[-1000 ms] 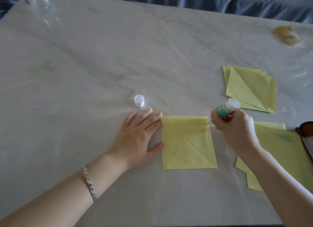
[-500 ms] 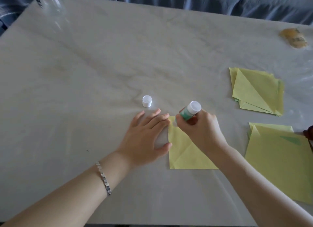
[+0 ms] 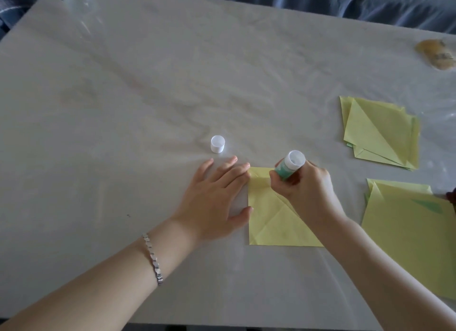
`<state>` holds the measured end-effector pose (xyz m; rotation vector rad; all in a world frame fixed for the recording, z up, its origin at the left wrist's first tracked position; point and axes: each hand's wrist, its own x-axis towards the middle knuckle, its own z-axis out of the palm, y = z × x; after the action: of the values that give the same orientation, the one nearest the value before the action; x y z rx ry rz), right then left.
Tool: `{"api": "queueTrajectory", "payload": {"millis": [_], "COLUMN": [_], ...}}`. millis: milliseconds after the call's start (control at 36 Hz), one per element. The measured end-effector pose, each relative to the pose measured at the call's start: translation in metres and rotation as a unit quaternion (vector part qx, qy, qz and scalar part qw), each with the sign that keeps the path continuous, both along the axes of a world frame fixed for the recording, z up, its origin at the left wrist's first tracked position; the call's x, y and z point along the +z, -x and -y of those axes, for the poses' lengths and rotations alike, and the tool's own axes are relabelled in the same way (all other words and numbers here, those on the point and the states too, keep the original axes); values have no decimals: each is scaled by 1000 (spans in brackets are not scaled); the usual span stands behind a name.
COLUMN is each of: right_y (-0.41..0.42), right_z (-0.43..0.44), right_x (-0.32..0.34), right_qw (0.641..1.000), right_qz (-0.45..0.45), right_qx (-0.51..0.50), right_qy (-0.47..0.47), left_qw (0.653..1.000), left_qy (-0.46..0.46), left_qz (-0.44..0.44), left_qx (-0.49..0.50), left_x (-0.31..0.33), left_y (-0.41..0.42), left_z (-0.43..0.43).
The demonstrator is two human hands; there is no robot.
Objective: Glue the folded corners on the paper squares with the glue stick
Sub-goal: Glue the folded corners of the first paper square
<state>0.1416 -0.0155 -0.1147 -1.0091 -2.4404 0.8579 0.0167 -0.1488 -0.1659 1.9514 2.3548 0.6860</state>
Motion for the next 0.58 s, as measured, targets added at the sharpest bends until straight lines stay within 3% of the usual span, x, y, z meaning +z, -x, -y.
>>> {"api": "queueTrajectory", "payload": {"millis": [583], "right_y": [-54], "right_z": [-44], "right_x": [-3], "right_qw": [992], "right_qz": [43], "right_qx": [-122], "right_qy": [-8], "left_qw": [1000], "left_qy": [26], "left_qz": [-2], "left_qx": [4], "left_x": [1], "left_y": [0], "left_z": [0]}}
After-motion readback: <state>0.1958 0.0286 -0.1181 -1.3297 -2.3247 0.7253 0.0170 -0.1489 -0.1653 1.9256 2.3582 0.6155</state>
